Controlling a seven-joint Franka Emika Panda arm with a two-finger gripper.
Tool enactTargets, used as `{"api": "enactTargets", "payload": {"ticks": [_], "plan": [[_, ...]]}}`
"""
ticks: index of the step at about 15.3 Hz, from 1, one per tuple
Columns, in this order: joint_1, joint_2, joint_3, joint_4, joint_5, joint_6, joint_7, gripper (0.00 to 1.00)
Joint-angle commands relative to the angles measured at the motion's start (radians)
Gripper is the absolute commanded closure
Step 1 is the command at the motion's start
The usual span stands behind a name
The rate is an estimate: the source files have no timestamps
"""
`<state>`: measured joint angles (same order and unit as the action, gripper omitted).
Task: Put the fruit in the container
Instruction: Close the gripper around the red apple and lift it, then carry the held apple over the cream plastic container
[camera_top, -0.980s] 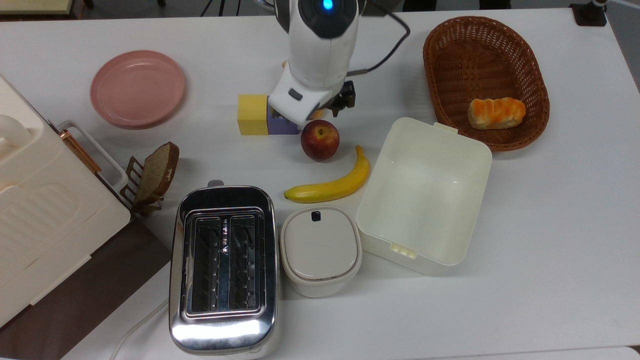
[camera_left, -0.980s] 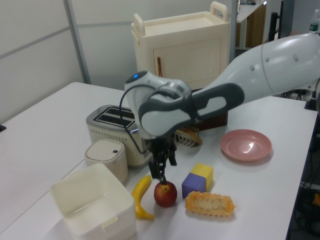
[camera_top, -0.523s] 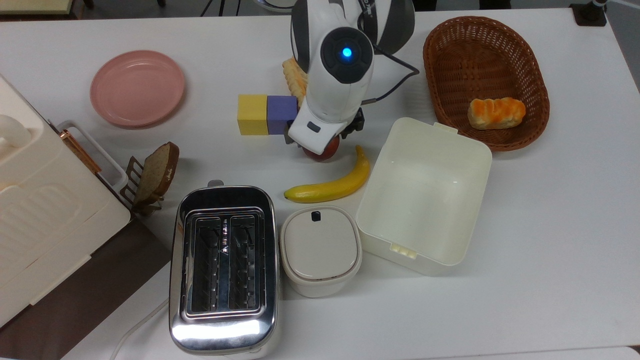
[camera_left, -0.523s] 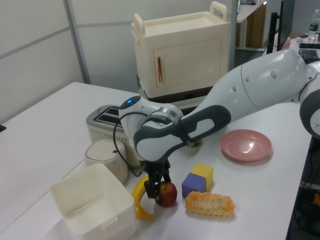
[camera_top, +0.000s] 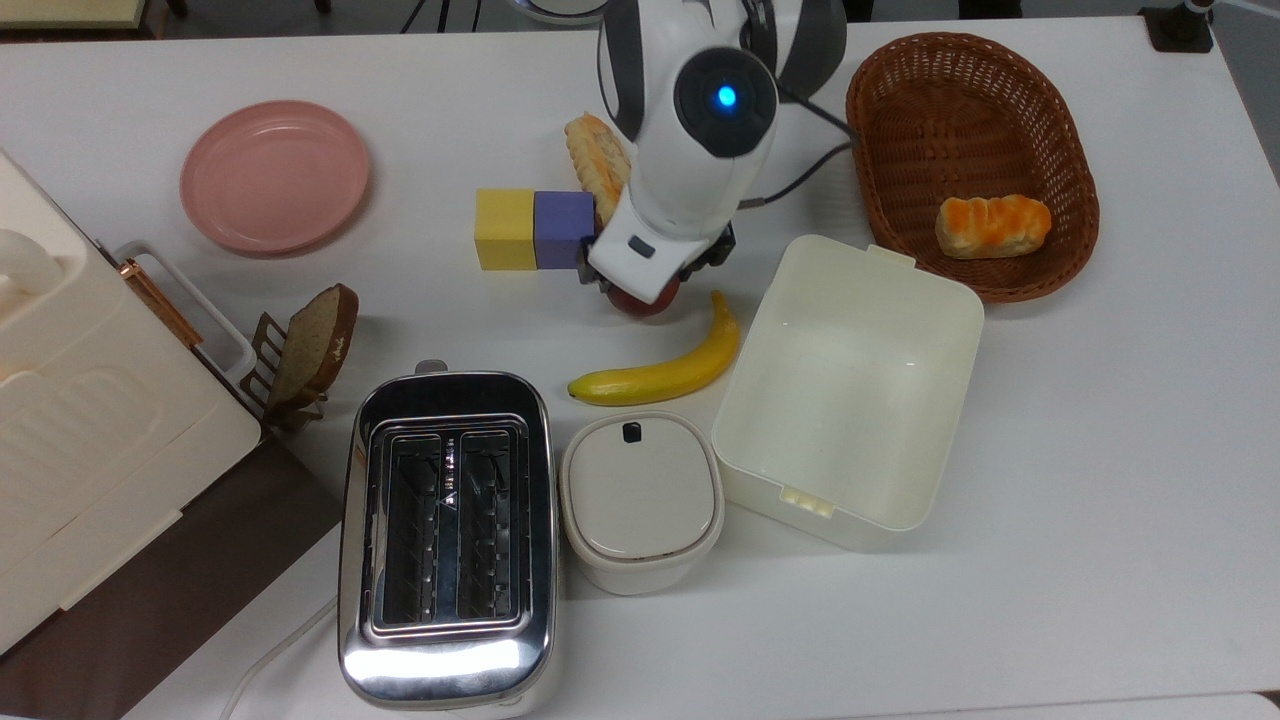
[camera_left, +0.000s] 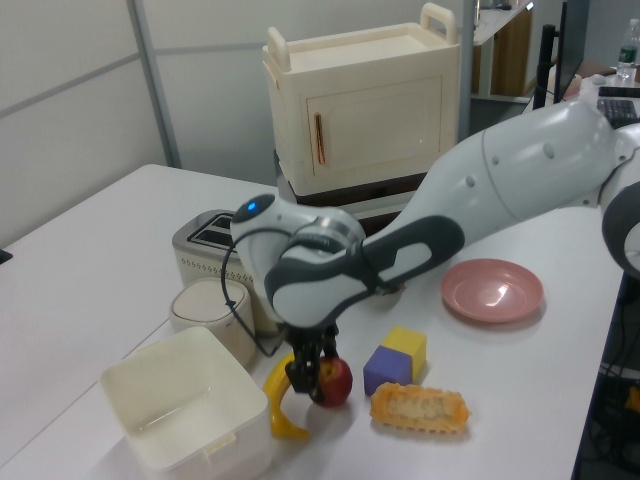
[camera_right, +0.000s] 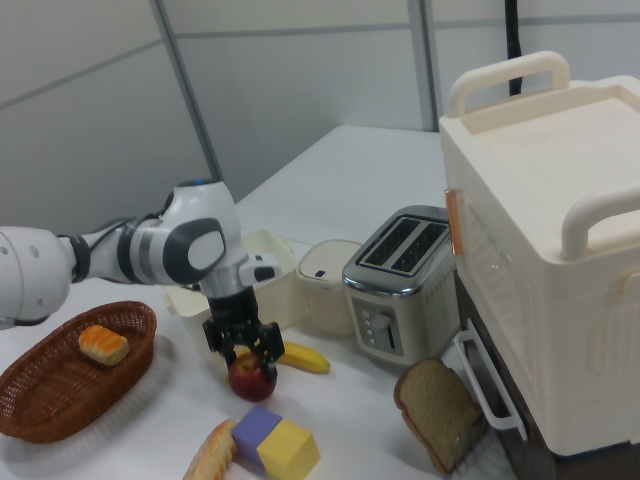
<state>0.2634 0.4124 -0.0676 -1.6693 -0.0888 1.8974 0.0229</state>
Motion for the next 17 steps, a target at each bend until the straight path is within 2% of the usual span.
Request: {"api": "enactTargets", "payload": {"ticks": [1, 3, 7, 11, 14, 16, 17], "plan": [[-0.016, -0.127, -0.012, 0.015, -0.015, -0.051, -0.005, 0.78], [-0.012, -0.129, -0.011, 0.068, -0.011, -0.049, 0.031, 0.77], [-0.003, -0.124, 0.009, 0.126, 0.017, -0.037, 0.191, 0.74], [0.002, -0.115, 0.084, 0.2, 0.029, -0.034, 0.379, 0.74], [0.005, -0.077, 0.141, 0.226, 0.017, 0.064, 0.53, 0.71], [0.051, -0.043, 0.149, 0.226, -0.021, 0.107, 0.604, 0.56], [0.074, -0.024, 0.149, 0.226, -0.046, 0.114, 0.639, 0.53]]}}
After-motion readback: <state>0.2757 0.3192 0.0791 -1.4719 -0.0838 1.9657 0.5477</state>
